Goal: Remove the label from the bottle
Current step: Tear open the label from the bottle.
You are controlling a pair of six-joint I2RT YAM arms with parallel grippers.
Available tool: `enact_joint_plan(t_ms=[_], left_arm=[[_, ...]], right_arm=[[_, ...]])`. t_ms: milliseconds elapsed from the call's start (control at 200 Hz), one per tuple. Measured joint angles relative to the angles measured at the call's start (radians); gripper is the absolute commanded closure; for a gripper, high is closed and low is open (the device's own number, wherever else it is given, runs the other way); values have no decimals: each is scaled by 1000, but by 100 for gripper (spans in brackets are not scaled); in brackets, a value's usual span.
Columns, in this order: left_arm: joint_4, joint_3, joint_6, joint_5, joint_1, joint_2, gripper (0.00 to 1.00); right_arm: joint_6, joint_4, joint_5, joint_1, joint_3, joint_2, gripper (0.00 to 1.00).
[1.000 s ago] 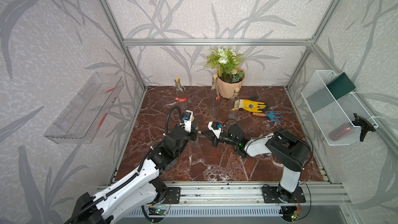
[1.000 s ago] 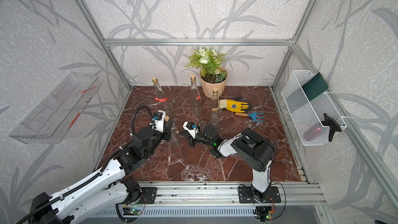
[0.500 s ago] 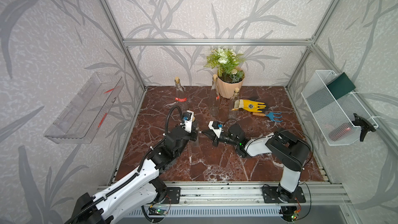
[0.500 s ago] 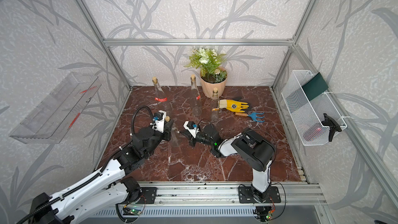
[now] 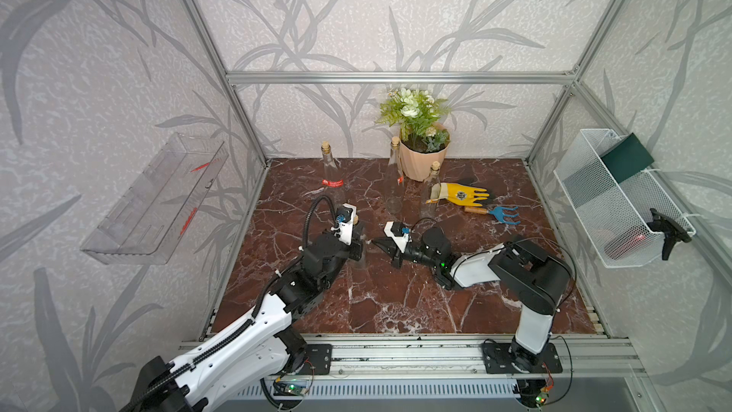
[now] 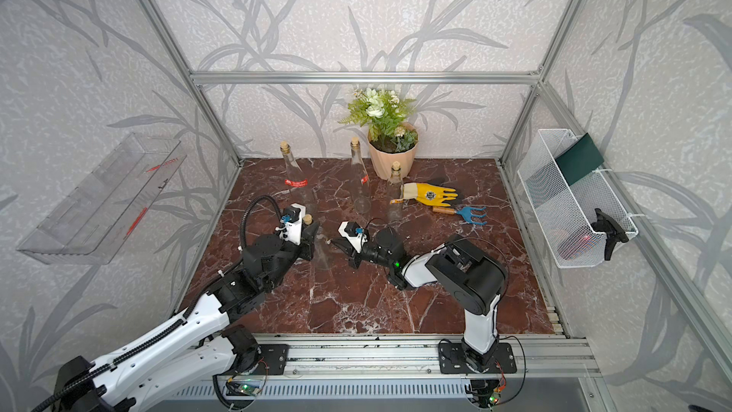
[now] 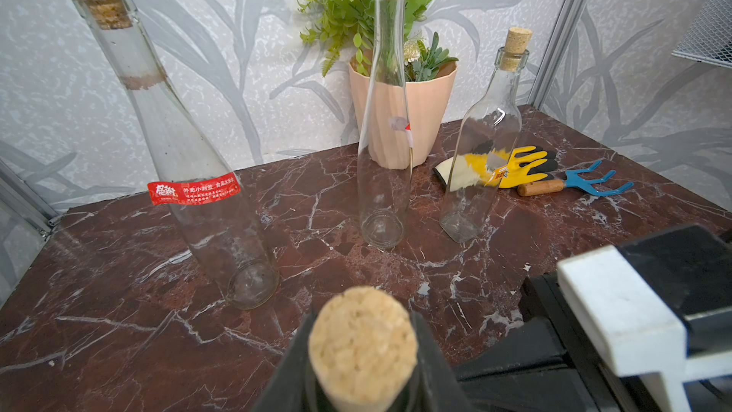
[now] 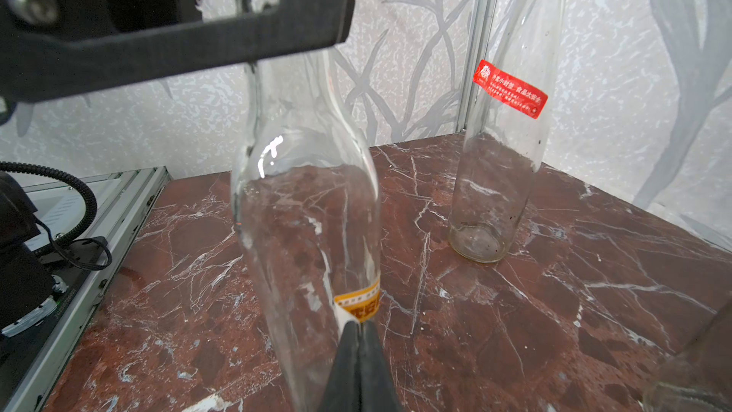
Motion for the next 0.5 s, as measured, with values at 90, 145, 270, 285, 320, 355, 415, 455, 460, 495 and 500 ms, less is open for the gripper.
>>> enact_joint_plan(t_ms=[90, 145, 270, 285, 320, 355, 415, 455, 460, 495, 500], left_arm=[[0, -1, 0, 0, 0, -1, 100], [0, -1, 0, 0, 0, -2, 100], [3, -4, 0, 0, 0, -3, 100], [3, -4, 0, 0, 0, -3, 100], [4, -4, 0, 0, 0, -4, 100], [4, -5, 0, 0, 0, -4, 100], [4, -5, 0, 0, 0, -5, 100], [4, -5, 0, 0, 0, -5, 100], [5, -5, 0, 0, 0, -5, 100], [4, -5, 0, 0, 0, -5, 100], [5, -5, 0, 0, 0, -5, 100]], right_arm=[[1, 0, 3, 0, 0, 0, 100], [1, 0, 7, 0, 0, 0, 100], [2, 0, 19, 0, 0, 0, 100], [2, 0, 20, 0, 0, 0, 100], [2, 0, 23, 0, 0, 0, 100], [2, 0, 25, 0, 0, 0, 100], [2, 0, 27, 0, 0, 0, 100], [2, 0, 29, 0, 0, 0, 100], [2, 0, 30, 0, 0, 0, 100], [2, 0, 34, 0, 0, 0, 100], [2, 0, 34, 0, 0, 0, 100]])
